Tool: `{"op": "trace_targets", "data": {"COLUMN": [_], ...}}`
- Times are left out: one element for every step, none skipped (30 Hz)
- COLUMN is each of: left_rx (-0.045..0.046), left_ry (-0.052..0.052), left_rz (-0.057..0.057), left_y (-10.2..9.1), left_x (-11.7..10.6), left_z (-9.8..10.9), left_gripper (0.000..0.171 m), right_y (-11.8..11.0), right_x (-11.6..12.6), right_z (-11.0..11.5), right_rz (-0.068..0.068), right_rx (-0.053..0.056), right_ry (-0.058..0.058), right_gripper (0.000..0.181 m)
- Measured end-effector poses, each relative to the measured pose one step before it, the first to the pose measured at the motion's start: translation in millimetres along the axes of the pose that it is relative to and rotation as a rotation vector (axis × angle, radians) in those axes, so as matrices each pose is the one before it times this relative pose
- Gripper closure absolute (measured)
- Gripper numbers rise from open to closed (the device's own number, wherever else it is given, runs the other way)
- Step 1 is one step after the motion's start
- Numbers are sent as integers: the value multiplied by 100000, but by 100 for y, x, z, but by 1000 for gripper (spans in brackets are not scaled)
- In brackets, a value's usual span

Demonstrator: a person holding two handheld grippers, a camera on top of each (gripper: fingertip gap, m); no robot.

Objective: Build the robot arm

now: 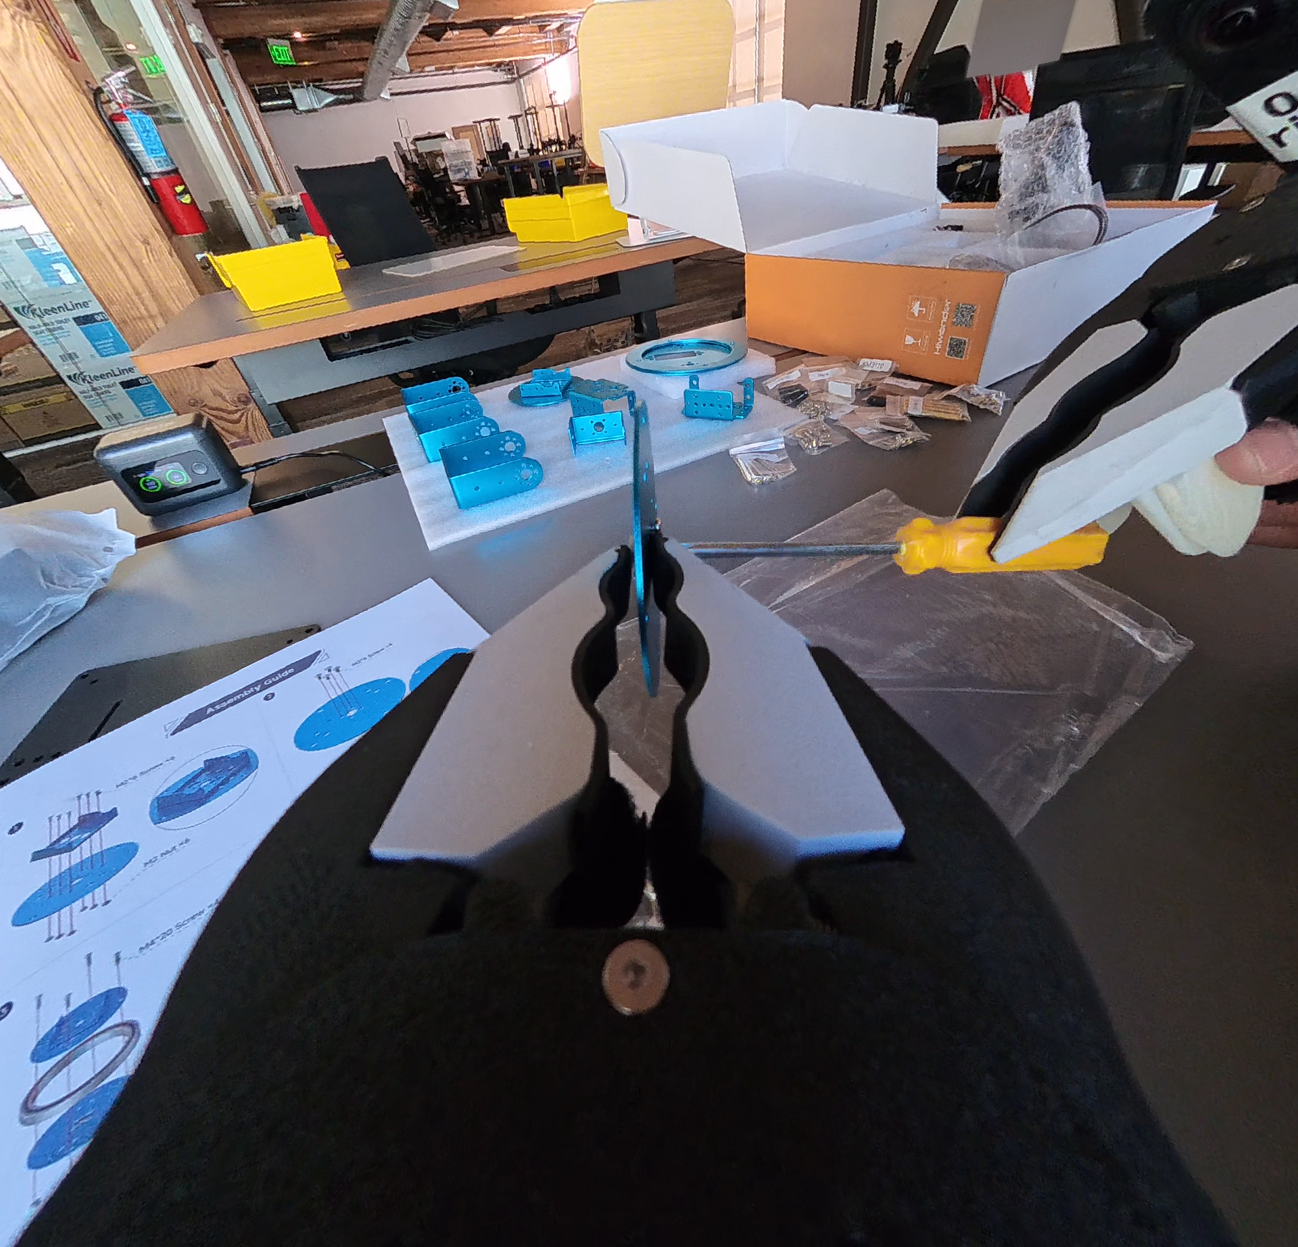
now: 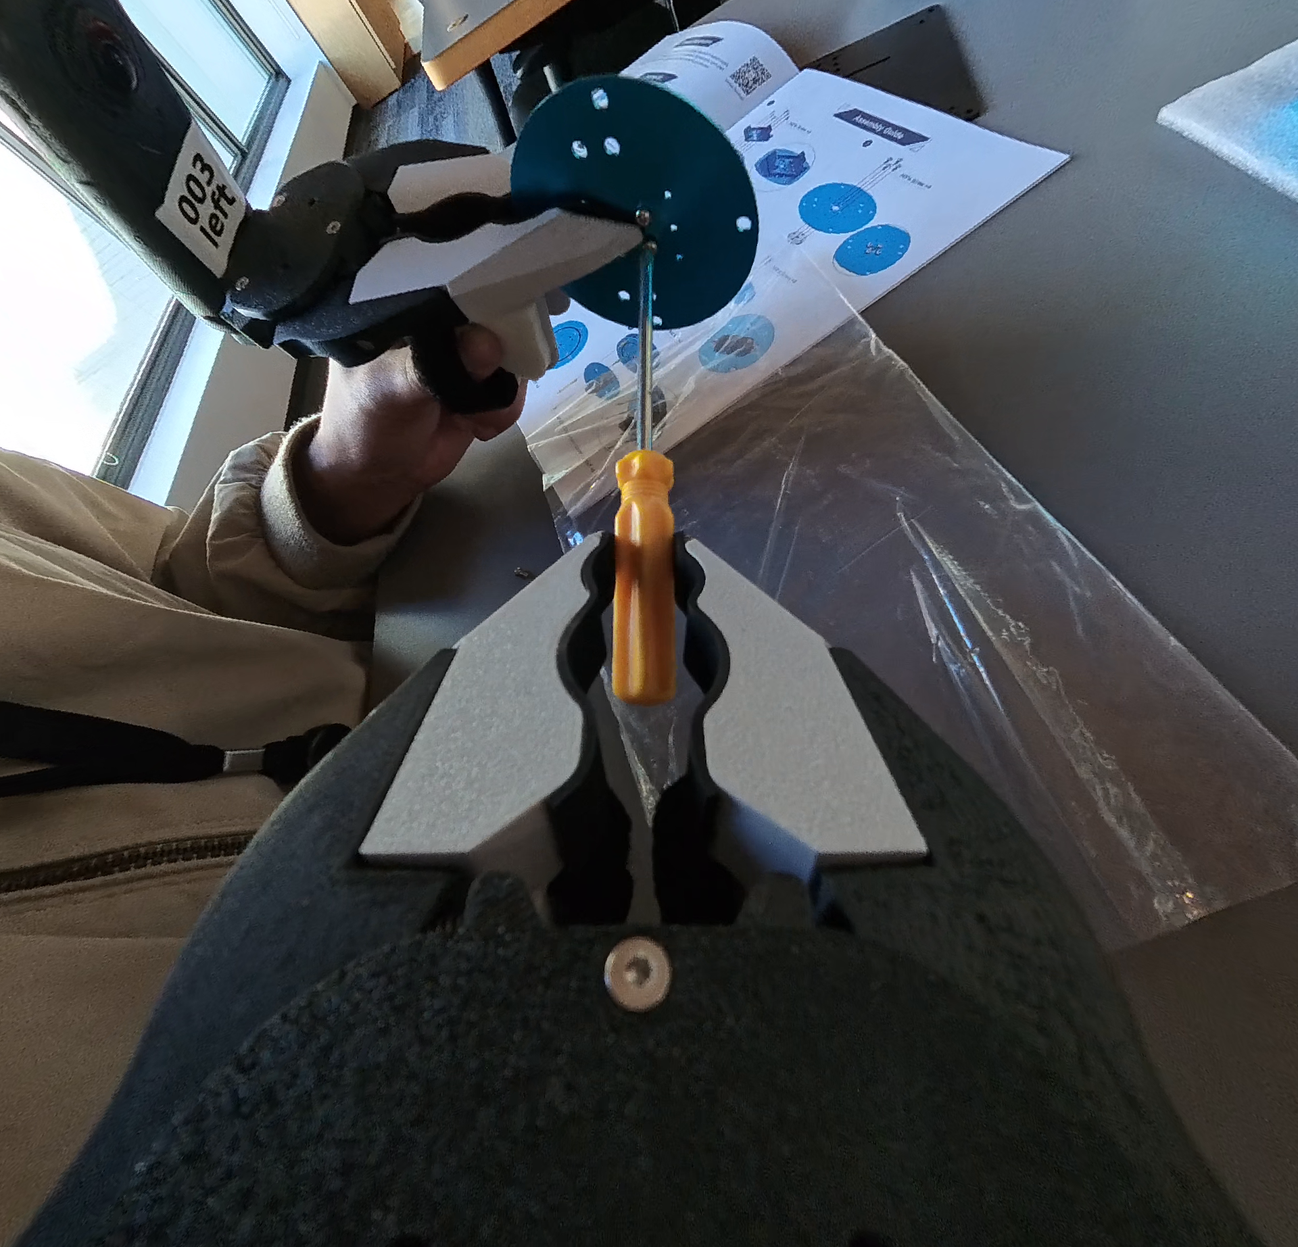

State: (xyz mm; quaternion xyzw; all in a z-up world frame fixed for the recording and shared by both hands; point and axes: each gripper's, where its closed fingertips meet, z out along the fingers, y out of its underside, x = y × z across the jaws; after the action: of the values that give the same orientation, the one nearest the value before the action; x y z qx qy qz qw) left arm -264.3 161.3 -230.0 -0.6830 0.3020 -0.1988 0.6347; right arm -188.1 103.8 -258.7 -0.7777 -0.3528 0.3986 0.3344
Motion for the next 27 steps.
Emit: {"op": "trace_targets", "data": {"left_rx": [368, 638, 149, -435, -83, -23, -82, 31, -92, -169, -130, -505, -913, -1099, -1101, -1043, -1169, -1264, -1090, -410, 1052, 2670, 3909, 4497, 4688, 4667, 4650], "left_ry": [-74, -31, 391, 87, -153, -94, 123, 146, -2, 30, 37, -513, -596, -636, -671, -822, -1176, -1754, -2205, -2313, -1728, -659, 423, 1127, 1164, 1123, 1408], "left_rz": [-16, 217, -164, -94, 286, 116, -199, -340, -35, 288, 428, 845, 1068, 649, 439, -7, -157, 1225, 2926, 3489, 2941, 1508, 126, -281, 479, 1455, 1821], "left_y": [-66, -115, -9, 66, 25, 11, 13, 2, 23, 24, 22, 72, 140, 172, 176, 150, 141, 116, 63, -67, -285, -521, -670, -746, -793, -803, -812], "left_x": [0, 16, 60, 9, -3, -13, 4, -5, -10, 36, 71, 17, 2, -11, -29, -48, -34, -11, -3, -38, -16, -10, 12, 10, 21, 35, 57], "left_z": [-34, -32, 5, 27, 15, 6, 10, -2, 9, 21, 37, 57, 78, 110, 98, 101, 133, 142, 116, 51, -77, -198, -292, -356, -382, -385, -372], "left_gripper": [166, 166, 166, 166, 166, 166, 166, 166, 166, 166, 166, 166, 166, 166, 166, 166, 166, 166, 166, 166, 166, 166, 166, 166, 166, 166, 166], "right_y": [-29, 41, 8, 68, 45, -26, -18, -6, -33, -19, -11, -26, 92, 102, 44, -5, -17, 45, 64, 53, 31, 76, 33, -129, -300, -373, -305], "right_x": [-39, -3, 29, 11, 62, 7, -23, 4, -5, -29, -52, 11, 182, 114, 78, 136, 203, 162, 57, -108, -193, -175, -266, -413, -608, -726, -728], "right_z": [-16, 19, 28, 38, 33, -3, -16, -6, -16, 7, 16, 18, 58, 62, 59, 50, 30, 40, 82, 86, 86, 57, 22, -84, -221, -305, -299], "right_rz": [118, 222, 56, 141, 188, -73, 71, 39, -60, -41, -175, -785, -2354, -3288, -2482, -2773, -4987, -6769, -6291, -4149, -1756, 1474, 5289, 9779, 13048, 13526, 12432], "right_rx": [212, -309, 21, -278, -193, 185, -4, -55, 165, 55, -38, 56, -836, -1135, -809, -536, -741, -1680, -1927, -1619, -811, -210, 927, 2699, 3689, 3621, 2901], "right_ry": [-283, -162, 63, -38, 288, 65, -160, 16, 105, 3, 186, 1033, 2842, 3029, 2903, 3746, 5395, 6014, 5317, 3192, 768, -1693, -5273, -9433, -12886, -14129, -13390], "right_gripper": [166, 166, 166, 166, 166, 166, 166, 166, 166, 166, 166, 166, 166, 166, 166, 166, 166, 166, 166, 166, 166, 166, 166, 166, 166, 166, 166]}}
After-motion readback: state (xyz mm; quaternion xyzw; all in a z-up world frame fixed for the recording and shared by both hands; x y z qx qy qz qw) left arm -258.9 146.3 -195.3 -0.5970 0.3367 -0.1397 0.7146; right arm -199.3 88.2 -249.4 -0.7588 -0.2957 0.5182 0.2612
